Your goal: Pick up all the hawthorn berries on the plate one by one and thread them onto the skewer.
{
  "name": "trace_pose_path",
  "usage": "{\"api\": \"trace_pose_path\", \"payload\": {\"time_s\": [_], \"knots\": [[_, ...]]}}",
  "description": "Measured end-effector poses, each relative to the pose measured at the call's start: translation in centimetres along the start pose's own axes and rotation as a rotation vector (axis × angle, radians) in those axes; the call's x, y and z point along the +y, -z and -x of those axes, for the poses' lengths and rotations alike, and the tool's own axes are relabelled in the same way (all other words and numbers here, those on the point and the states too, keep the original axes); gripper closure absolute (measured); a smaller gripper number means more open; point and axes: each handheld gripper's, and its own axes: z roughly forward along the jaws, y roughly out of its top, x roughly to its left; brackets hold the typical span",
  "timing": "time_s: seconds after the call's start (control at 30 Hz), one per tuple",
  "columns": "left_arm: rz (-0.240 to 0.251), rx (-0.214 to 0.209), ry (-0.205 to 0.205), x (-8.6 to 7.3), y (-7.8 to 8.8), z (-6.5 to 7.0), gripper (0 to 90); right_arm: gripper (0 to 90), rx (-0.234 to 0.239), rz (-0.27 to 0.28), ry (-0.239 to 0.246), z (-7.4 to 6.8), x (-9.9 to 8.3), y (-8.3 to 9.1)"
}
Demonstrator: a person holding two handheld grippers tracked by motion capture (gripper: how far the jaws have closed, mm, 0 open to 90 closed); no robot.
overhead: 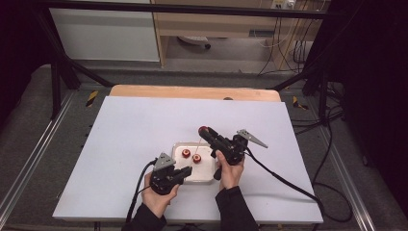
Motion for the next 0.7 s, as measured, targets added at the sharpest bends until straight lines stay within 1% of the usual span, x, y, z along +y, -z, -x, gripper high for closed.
{"api": "trace_pose_path", "payload": {"time_s": [0.07, 0.27, 0.37, 0.5, 0.53, 0.63, 0.67, 0.7], "knots": [[0.005, 0.008, -0.008, -0.02, 0.04, -0.01, 88.2, 60.3, -0.002, -0.002, 0.002, 0.00, 0.00, 0.01], [0.005, 0.008, -0.008, -0.03, 0.03, 0.00, 88.2, 60.3, -0.005, -0.005, 0.005, 0.04, -0.01, -0.01], [0.004, 0.000, 0.002, -0.03, -0.01, 0.04, 88.3, 60.3, -0.008, -0.008, 0.007, 0.04, -0.07, -0.01], [0.014, 0.005, 0.005, 0.03, 0.03, 0.00, 88.2, 60.3, -0.008, -0.011, -0.001, -0.01, -0.24, -0.05], [0.013, -0.001, 0.012, 0.04, 0.03, 0.02, 88.2, 60.3, -0.008, -0.009, 0.006, 0.05, -0.26, -0.08], [0.027, 0.008, 0.017, 0.20, 0.02, -0.03, 88.2, 60.3, -0.006, -0.010, 0.003, 0.03, -0.38, -0.10], [0.025, 0.003, 0.024, 0.24, -0.02, 0.04, 88.2, 60.3, -0.005, -0.012, -0.004, -0.02, -0.44, -0.09], [0.027, 0.000, 0.025, 0.28, -0.08, 0.10, 88.3, 60.3, -0.004, -0.009, 0.000, -0.01, -0.51, -0.10]]}}
